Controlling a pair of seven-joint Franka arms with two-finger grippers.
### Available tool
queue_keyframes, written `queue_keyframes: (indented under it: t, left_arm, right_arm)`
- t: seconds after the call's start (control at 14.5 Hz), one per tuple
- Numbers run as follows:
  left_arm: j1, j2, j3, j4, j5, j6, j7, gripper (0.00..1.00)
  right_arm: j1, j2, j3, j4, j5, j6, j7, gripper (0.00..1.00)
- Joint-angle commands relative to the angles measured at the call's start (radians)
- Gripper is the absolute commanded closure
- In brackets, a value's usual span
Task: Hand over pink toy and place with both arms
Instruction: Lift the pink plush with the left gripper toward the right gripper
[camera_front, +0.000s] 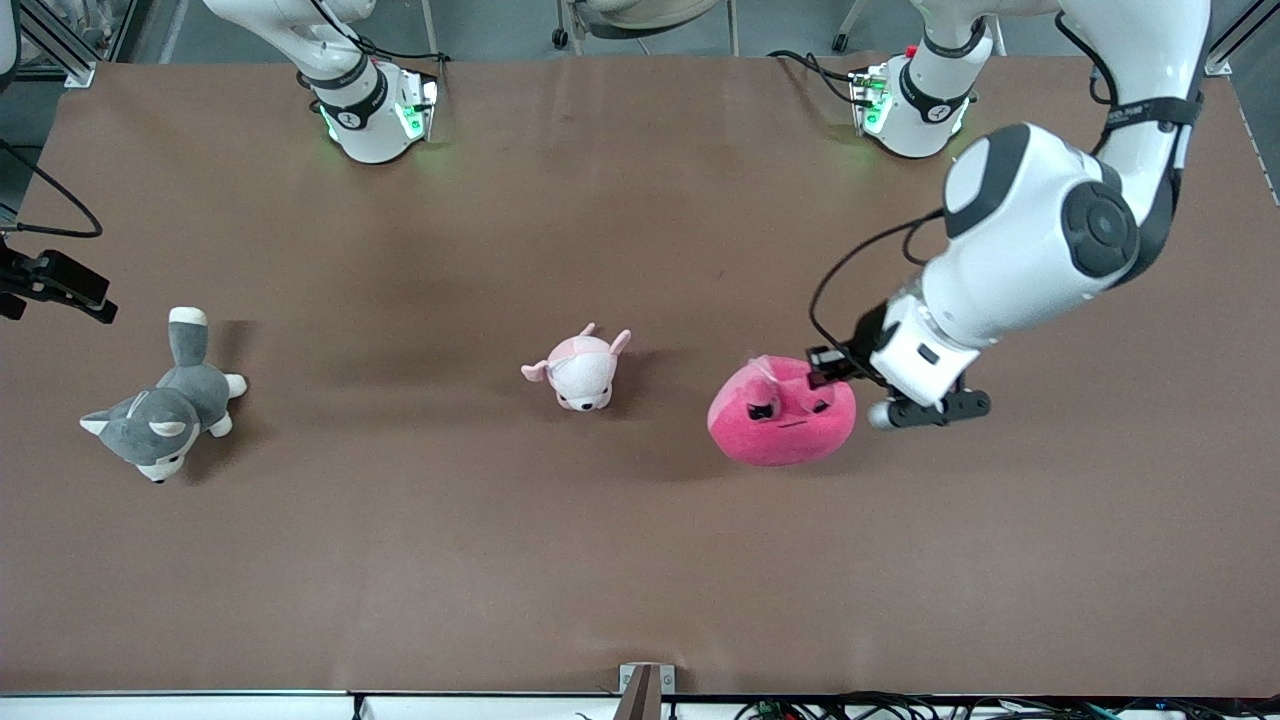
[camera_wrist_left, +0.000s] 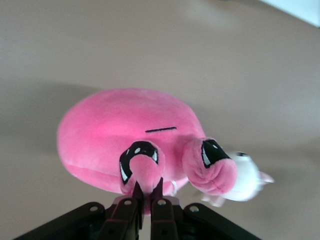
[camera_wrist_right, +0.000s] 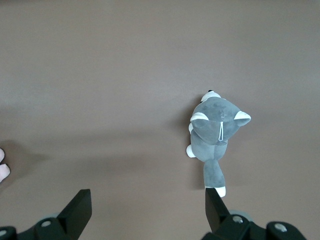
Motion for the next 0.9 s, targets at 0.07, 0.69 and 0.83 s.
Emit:
queue_keyframes:
  t: [0.07,0.69,0.83]
  left_arm:
    - [-0.105,0.034,-0.019,0.128,-0.014,-0.015,-0.166,1.0]
    - [-0.376,0.154,-0.018,0.271,-0.027,0.265,-0.54,1.0]
    - [-0.412,0.183,-0.021,0.271,-0.027,0.368,-0.62,1.0]
  right_arm:
    - [0.002,-0.009,0.004,-0.008,-0.024,0.0,0.004,0.0]
    - [0.0,-0.009,0.004,-0.009,-0.024,-0.002,0.002,0.0]
    - [-0.003,-0.009,0.004,-0.009,-0.024,-0.003,0.004,0.0]
